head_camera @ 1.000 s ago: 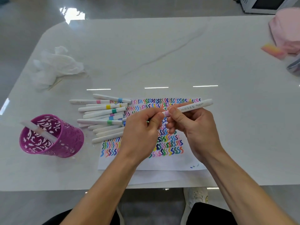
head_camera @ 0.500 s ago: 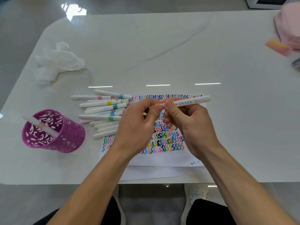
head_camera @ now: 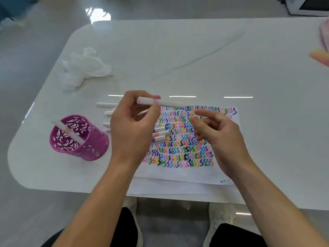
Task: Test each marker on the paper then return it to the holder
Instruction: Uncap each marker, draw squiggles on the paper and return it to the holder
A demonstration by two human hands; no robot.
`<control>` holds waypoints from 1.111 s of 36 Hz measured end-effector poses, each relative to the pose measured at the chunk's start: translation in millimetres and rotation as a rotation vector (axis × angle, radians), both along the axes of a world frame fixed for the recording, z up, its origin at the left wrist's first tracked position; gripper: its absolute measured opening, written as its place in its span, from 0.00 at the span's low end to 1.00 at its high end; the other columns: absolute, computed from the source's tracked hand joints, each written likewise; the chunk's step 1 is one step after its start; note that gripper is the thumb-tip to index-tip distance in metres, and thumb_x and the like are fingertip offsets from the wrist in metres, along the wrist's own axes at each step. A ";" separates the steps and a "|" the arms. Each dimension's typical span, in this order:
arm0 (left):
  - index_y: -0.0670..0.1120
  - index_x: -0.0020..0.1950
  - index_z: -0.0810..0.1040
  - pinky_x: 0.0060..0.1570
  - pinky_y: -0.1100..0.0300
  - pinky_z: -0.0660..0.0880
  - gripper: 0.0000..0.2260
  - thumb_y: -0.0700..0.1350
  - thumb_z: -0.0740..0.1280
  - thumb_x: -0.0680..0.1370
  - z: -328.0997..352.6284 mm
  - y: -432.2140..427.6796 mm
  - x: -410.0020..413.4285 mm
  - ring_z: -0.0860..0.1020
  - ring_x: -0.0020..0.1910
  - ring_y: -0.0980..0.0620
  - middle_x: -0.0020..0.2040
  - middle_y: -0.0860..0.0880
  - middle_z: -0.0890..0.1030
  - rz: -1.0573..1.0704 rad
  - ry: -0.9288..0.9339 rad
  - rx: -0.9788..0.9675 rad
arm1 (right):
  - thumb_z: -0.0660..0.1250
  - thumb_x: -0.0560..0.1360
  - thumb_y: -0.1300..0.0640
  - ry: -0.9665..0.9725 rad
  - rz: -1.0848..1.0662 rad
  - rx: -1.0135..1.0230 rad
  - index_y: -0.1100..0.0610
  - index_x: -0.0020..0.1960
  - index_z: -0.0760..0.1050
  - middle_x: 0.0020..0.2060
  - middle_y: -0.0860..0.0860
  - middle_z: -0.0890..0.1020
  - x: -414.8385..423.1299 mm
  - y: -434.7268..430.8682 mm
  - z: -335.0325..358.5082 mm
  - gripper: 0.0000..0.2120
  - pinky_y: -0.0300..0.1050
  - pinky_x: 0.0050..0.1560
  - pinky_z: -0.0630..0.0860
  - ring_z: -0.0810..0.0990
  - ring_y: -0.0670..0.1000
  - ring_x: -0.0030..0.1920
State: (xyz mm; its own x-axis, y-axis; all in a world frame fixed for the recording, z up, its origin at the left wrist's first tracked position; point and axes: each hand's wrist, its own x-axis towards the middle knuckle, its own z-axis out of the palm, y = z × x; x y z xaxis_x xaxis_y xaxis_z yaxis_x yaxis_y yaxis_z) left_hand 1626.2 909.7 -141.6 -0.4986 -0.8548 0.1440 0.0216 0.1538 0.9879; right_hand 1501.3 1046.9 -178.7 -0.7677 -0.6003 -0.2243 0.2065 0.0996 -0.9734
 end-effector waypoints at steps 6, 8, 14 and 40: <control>0.43 0.54 0.77 0.49 0.58 0.81 0.04 0.37 0.68 0.80 10.0 -8.9 20.8 0.85 0.50 0.55 0.46 0.48 0.85 0.206 -0.024 -0.194 | 0.76 0.76 0.55 -0.002 -0.039 0.040 0.51 0.56 0.83 0.37 0.48 0.85 -0.4 -0.5 -7.0 0.09 0.39 0.40 0.79 0.82 0.46 0.36; 0.48 0.56 0.79 0.45 0.65 0.79 0.05 0.41 0.68 0.81 12.2 -9.2 26.2 0.84 0.48 0.58 0.45 0.53 0.85 0.269 -0.073 -0.281 | 0.76 0.76 0.55 0.000 -0.052 0.059 0.51 0.55 0.83 0.37 0.47 0.85 -0.3 -0.9 -9.1 0.08 0.41 0.41 0.79 0.83 0.47 0.37; 0.45 0.58 0.81 0.45 0.65 0.78 0.07 0.44 0.66 0.83 15.7 -12.6 41.9 0.83 0.47 0.52 0.51 0.50 0.83 0.398 -0.102 -0.543 | 0.76 0.77 0.54 0.026 -0.072 0.125 0.50 0.53 0.83 0.38 0.47 0.87 1.8 -1.6 -16.9 0.06 0.41 0.40 0.79 0.83 0.44 0.36; 0.50 0.68 0.75 0.48 0.59 0.69 0.14 0.40 0.60 0.83 -3.1 -34.1 84.8 0.77 0.52 0.48 0.57 0.47 0.77 0.460 -0.715 -0.482 | 0.74 0.78 0.55 0.225 -0.041 0.271 0.50 0.56 0.82 0.47 0.53 0.85 13.7 -11.2 -20.6 0.07 0.53 0.54 0.83 0.85 0.54 0.49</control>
